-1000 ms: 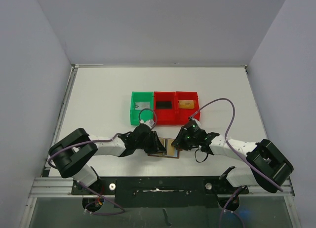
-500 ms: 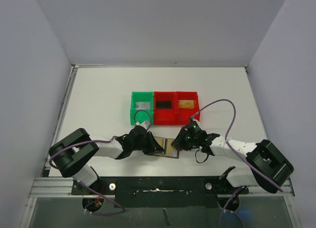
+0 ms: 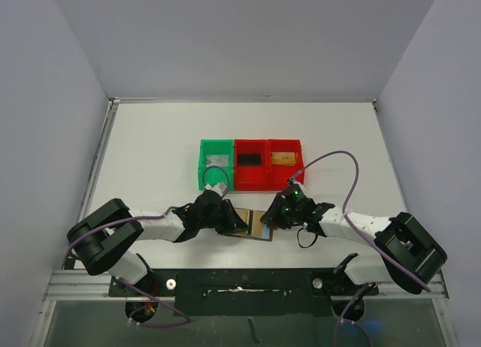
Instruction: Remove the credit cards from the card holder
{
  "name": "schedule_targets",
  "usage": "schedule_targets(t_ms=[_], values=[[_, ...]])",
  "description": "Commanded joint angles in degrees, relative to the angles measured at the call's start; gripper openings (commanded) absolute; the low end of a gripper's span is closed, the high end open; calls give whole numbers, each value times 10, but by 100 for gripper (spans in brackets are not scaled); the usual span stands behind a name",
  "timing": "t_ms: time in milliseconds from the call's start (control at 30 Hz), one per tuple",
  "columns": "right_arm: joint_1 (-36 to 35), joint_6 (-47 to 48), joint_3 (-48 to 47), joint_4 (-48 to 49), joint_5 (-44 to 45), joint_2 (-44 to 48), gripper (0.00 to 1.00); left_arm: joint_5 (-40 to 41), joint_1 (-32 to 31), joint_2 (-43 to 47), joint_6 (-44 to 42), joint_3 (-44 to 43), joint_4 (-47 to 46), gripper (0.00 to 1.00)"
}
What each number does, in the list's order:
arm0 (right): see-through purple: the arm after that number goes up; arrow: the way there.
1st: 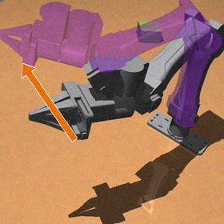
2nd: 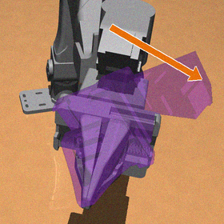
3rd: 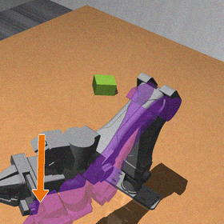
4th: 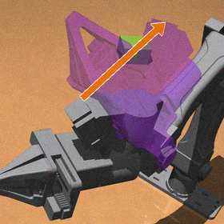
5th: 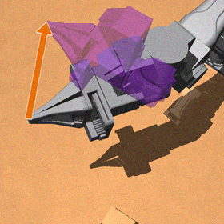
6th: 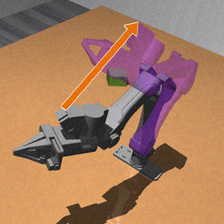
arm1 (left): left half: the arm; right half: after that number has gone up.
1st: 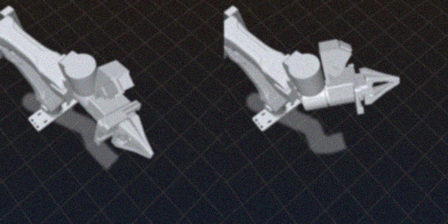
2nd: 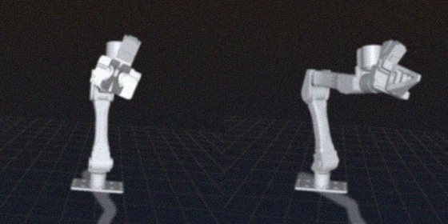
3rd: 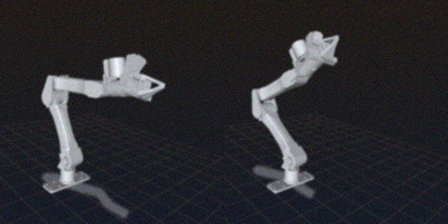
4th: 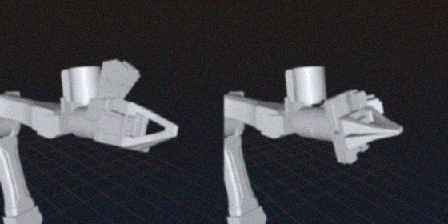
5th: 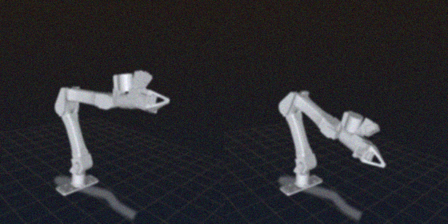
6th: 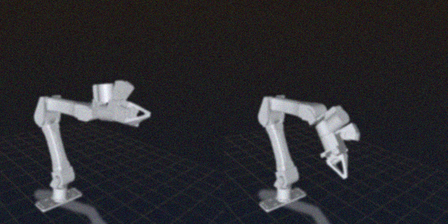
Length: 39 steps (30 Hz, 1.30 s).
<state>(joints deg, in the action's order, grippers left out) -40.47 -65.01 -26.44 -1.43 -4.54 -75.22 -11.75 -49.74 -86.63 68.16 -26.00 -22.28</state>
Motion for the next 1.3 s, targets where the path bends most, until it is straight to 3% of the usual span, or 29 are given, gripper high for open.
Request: schedule_targets(t_ms=[0,100,367,700,967,1267], values=[[2,19,-1,-47,6,-15,21,-6,4,7,-14,-20,-23,17],[2,20,-3,-43,1,-21,21,-16,6,-9,-13,-28,-33,21],[2,19,-3,-37,-5,-29,21,-30,15,-25,4,-20,-61,21],[6,21,-4,-52,-1,-26,21,-20,20,-15,8,-20,-34,2],[10,26,-2,-56,-5,-17,21,2,20,21,-2,-14,6,0],[11,34,-8,-53,-10,-22,21,-26,21,-1,-10,-28,-36,23]])
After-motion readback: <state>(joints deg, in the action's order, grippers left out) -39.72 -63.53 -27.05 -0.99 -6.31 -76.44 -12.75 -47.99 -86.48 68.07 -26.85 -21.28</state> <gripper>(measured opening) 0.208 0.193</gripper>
